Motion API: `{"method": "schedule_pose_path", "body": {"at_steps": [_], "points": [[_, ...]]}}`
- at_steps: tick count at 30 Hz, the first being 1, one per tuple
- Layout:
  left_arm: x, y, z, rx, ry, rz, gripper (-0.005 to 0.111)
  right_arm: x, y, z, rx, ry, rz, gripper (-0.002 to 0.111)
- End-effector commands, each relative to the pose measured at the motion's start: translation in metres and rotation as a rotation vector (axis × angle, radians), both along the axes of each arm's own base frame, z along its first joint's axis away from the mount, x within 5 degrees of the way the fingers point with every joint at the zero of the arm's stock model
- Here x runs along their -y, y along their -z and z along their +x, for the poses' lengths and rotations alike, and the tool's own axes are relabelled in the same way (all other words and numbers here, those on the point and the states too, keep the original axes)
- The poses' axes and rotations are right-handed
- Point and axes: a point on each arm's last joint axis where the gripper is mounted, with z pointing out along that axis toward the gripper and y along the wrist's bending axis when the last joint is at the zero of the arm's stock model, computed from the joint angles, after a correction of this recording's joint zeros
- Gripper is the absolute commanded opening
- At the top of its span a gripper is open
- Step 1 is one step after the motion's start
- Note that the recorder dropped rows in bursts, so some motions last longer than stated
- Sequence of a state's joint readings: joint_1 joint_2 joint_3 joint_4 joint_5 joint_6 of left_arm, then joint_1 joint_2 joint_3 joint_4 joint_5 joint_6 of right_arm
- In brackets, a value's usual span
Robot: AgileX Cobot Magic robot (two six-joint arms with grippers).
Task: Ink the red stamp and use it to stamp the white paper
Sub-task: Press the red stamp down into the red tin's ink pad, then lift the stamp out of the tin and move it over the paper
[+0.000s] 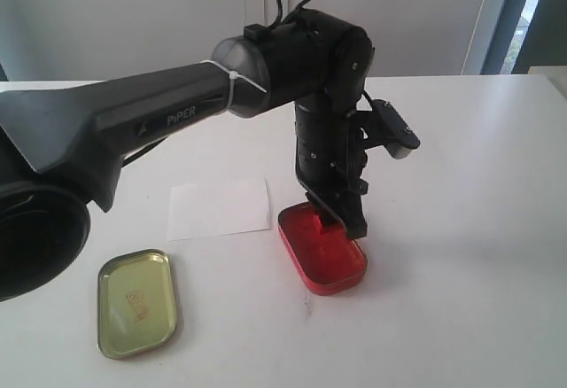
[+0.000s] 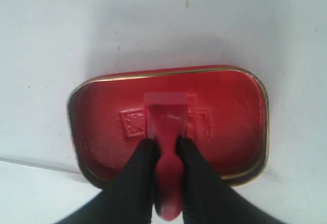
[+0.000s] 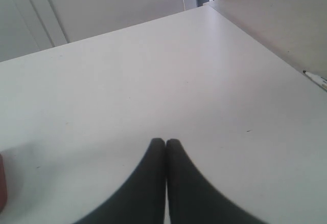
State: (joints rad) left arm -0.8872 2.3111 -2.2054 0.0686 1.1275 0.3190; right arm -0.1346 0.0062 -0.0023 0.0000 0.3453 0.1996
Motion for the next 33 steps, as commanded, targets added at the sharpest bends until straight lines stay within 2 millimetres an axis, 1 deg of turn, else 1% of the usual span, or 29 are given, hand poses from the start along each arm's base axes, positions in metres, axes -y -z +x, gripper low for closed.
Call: {"method": "schedule_pose_path", "body": {"at_steps": [1,7,9,11,20,24,29,33], "points": [[-0.018,-0.033,0.004,-0.024,-0.019,-0.03,0.0,0.0,0.0,0.0,0.007,0.005,-0.001,0.0],[-0.054,-0.065,0.025,0.014,-0.081,-0.067,0.0,0.0,0.0,0.0,0.007,0.005,-0.001,0.0],[-0.07,-0.075,0.035,0.018,-0.104,-0.096,0.0,0.0,0.0,0.0,0.007,0.005,-0.001,0.0],[-0.076,-0.079,0.037,0.023,-0.099,-0.106,0.0,0.0,0.0,0.0,0.007,0.005,-0.001,0.0],[-0.115,-0.092,0.06,0.042,-0.12,-0.13,0.0,0.0,0.0,0.0,0.007,0.005,-0.001,0.0],[-0.135,-0.093,0.071,0.012,-0.138,-0.175,0.0,0.0,0.0,0.0,0.007,0.005,-0.001,0.0],[-0.151,-0.093,0.082,0.018,-0.123,-0.187,0.0,0.0,0.0,0.0,0.007,0.005,-0.001,0.0],[-0.159,-0.093,0.086,0.033,-0.096,-0.177,0.0,0.0,0.0,0.0,0.007,0.005,-0.001,0.0]]}}
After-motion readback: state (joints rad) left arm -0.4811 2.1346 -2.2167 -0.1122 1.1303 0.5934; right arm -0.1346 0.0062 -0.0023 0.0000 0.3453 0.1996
